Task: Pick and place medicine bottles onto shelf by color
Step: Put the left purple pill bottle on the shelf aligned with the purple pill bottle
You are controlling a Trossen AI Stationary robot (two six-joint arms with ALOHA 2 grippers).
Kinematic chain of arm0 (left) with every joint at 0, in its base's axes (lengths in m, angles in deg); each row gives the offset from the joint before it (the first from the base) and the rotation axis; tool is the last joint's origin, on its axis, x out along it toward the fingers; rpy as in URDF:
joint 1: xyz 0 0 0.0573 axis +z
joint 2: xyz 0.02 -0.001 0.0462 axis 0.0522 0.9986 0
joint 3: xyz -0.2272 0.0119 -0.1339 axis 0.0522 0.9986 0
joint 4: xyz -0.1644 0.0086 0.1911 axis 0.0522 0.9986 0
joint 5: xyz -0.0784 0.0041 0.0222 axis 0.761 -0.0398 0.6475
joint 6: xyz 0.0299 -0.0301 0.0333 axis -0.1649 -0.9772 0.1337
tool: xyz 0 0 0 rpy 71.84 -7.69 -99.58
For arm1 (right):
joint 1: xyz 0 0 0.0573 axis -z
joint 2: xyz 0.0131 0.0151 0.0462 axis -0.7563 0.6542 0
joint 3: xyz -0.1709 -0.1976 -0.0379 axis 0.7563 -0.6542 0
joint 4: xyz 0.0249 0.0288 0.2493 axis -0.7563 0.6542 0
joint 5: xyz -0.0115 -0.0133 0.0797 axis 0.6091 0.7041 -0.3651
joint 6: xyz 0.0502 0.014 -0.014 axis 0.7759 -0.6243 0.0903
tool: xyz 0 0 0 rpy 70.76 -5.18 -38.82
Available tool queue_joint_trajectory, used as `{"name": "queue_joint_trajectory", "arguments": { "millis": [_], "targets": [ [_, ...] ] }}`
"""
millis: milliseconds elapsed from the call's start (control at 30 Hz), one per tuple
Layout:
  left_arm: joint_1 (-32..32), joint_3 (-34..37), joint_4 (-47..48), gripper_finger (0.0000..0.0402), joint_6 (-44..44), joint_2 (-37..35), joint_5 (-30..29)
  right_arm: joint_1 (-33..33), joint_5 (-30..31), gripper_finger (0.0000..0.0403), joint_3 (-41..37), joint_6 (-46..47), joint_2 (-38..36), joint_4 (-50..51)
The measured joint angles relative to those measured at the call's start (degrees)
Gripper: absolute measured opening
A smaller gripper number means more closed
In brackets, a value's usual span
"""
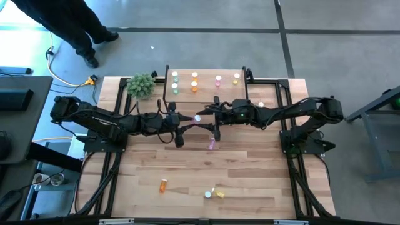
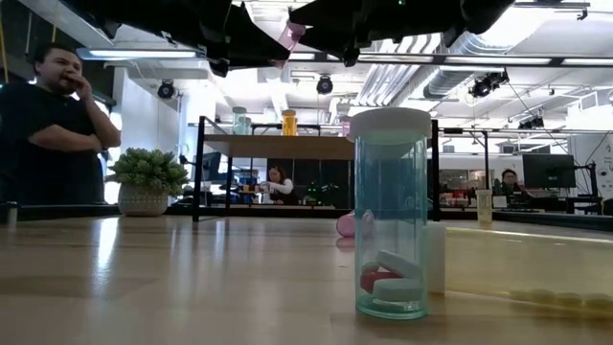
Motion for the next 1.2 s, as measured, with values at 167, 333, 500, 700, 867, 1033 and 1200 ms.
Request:
{"name": "queue_joint_trajectory", "arguments": {
  "millis": [167,333,500,700,867,1033,1200],
  "targets": [
    [0.00,0.00,0.00,0.0101,0.01,0.00,0.01,0.00,0.20,0.0220,0.00,0.11,0.02,-0.89],
    [0.00,0.00,0.00,0.0101,-0.04,0.00,-0.02,0.02,0.22,0.0217,0.00,1.12,0.02,-0.97],
    [0.00,0.00,-0.40,0.0101,-0.01,0.00,-0.01,0.02,0.34,0.0198,0.00,2.53,0.02,-0.96],
    [0.00,0.00,-0.92,0.0101,0.00,0.00,0.01,0.02,0.39,0.0184,0.00,2.71,0.02,-0.96],
    [0.03,0.00,-0.92,0.0101,0.00,0.00,-0.02,0.02,-0.04,0.0162,0.00,2.71,0.02,-1.55],
    [0.04,0.00,-1.97,0.0101,1.50,0.00,-0.02,0.02,-0.07,0.0130,0.00,4.93,0.02,-1.74],
    [0.04,0.00,-2.28,0.0101,2.10,0.02,-0.04,0.03,-0.09,0.0113,0.00,5.19,-0.01,-1.87]
  ]
}}
